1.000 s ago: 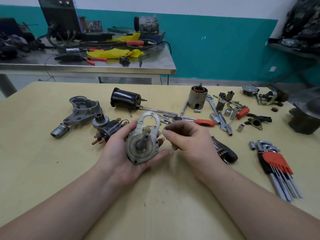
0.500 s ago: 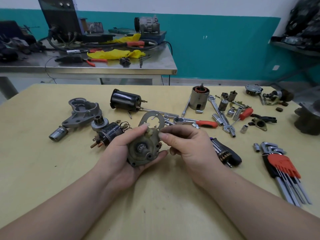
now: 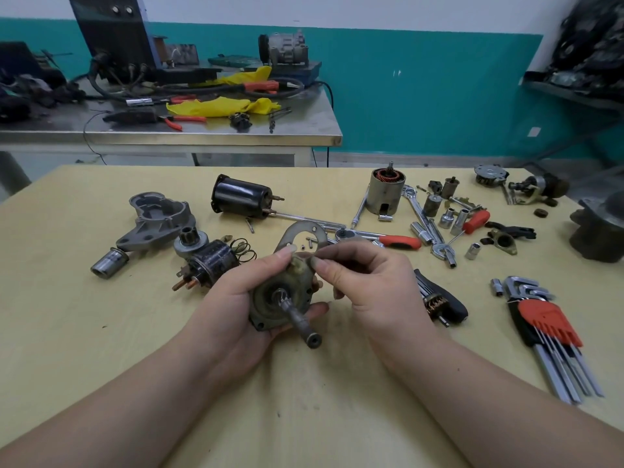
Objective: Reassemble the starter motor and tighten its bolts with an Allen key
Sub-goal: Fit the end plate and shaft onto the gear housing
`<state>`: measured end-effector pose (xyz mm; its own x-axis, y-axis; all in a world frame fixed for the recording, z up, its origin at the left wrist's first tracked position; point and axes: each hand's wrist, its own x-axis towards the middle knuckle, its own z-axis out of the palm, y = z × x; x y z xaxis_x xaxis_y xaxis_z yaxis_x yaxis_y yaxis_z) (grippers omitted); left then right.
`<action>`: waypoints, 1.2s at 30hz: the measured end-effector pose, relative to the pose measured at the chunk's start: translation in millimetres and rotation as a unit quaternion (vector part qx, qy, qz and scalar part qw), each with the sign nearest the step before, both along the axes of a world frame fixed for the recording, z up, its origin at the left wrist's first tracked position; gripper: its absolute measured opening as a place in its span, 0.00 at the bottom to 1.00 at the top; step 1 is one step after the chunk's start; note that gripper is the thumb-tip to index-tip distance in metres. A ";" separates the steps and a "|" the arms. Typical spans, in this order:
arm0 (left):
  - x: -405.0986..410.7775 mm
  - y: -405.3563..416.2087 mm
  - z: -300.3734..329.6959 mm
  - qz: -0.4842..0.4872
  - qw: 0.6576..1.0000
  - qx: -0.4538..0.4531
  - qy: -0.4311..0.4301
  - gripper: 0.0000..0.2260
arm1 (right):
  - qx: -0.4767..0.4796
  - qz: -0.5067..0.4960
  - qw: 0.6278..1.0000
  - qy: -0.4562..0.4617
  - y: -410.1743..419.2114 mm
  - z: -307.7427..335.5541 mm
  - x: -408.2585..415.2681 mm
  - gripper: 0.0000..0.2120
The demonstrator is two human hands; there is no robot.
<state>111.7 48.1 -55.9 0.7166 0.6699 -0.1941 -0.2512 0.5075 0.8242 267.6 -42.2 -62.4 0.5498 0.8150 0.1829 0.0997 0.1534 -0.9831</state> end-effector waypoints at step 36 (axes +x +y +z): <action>0.8 -2.9 3.9 0.061 0.992 -0.093 -0.065 0.11 | -0.347 0.008 0.699 -0.625 0.0 20.5 57.8 0.11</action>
